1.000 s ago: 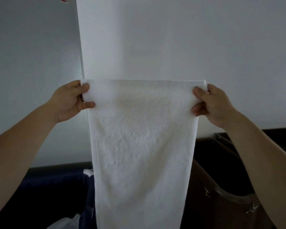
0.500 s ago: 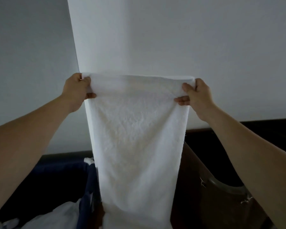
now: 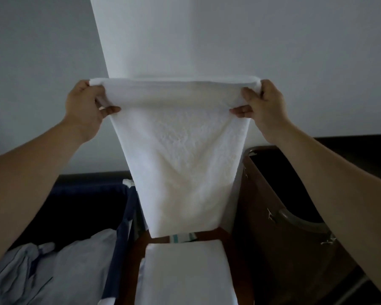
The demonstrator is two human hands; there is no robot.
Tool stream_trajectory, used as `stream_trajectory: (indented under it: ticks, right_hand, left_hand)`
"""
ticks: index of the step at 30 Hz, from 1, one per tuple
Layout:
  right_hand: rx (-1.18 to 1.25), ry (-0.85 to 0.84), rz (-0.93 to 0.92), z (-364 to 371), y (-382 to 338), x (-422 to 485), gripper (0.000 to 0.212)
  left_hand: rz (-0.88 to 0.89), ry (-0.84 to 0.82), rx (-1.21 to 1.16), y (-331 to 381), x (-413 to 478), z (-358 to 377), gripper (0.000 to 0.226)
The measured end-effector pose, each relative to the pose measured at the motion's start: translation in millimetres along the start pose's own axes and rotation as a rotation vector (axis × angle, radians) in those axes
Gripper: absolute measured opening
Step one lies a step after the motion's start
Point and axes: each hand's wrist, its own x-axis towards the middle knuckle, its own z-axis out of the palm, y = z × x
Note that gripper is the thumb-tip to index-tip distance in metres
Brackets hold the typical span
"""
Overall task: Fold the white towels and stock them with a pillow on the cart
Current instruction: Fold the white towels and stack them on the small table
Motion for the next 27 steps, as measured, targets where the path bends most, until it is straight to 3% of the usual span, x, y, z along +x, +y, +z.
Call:
stream_trajectory:
  ticks: [5, 11, 15, 23, 27]
  right_hand:
    - [-0.008, -0.028, 0.081, -6, 8, -68, 0.007]
    - [-0.076, -0.083, 0.162, -12, 17, -178, 0.003]
    - [-0.166, -0.104, 0.224, -17, 27, -235, 0.005]
    - [-0.408, -0.260, 0.431, -37, 52, -330, 0.010]
    - [-0.463, -0.343, 0.566, -51, 83, -335, 0.018]
  left_hand:
    - [-0.074, -0.032, -0.013, -20, -50, -40, 0.019]
    - [-0.174, -0.075, 0.038, -45, -144, -110, 0.036]
    - [-0.275, -0.107, 0.125, -69, -204, -146, 0.022]
    - [-0.447, -0.232, 0.361, -118, -287, -194, 0.029]
    - [-0.531, -0.337, 0.465, -146, -293, -193, 0.013]
